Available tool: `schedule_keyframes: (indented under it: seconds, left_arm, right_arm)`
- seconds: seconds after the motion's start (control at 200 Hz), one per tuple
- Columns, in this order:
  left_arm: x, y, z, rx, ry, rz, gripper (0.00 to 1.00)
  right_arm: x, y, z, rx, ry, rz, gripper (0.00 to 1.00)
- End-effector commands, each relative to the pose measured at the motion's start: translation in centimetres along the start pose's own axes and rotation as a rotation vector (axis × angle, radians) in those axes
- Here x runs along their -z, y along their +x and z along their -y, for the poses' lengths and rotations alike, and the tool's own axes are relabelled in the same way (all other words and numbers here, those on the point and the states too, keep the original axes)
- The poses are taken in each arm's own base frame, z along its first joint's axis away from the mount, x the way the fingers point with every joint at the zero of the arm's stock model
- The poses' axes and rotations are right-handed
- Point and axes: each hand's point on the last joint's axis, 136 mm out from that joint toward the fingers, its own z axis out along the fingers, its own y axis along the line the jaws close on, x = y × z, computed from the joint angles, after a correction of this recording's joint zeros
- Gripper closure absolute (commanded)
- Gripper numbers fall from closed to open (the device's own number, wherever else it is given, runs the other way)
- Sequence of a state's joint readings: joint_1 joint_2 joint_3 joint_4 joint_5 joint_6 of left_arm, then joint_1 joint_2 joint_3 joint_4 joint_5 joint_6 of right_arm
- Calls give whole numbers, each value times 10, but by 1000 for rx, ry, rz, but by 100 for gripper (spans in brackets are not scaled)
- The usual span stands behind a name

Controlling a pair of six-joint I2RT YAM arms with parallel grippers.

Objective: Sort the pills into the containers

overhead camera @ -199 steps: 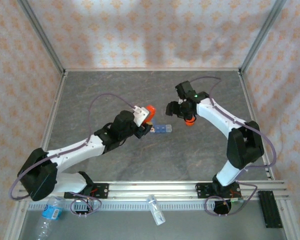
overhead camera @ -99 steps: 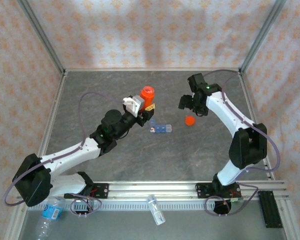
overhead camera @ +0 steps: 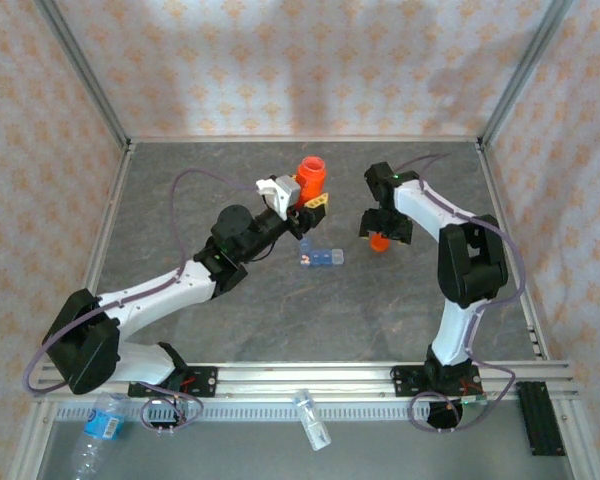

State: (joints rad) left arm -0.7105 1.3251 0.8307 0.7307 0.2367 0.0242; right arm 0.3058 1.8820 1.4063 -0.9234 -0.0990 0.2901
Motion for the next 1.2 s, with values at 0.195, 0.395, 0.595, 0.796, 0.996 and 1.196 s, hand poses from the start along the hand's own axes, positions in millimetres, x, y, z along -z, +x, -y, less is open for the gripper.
schedule_keyframes:
  seconds: [0.195,0.395,0.595,0.796,0.996,1.196]
  left_arm:
    - [-1,-21,4,32,39,58,100]
    - [-2,-12,4,34,36,28,100]
    - [-5,-7,5,42,43,14,100]
    - [-6,-3,5,44,47,-2,100]
    - [-6,-1,6,45,50,-6,100]
    - [-8,1,7,46,56,-10,100]
  right_arm:
    - [-20,-7,9,11,43,-21,22]
    - [-26,-9,4,11,18,-26,23]
    - [-29,-11,-1,5,-4,-26,23]
    - [-28,-14,-2,4,-12,-23,23]
    - [-14,-20,4,-22,-7,25,22]
    - [1,-26,10,-50,-29,53,22]
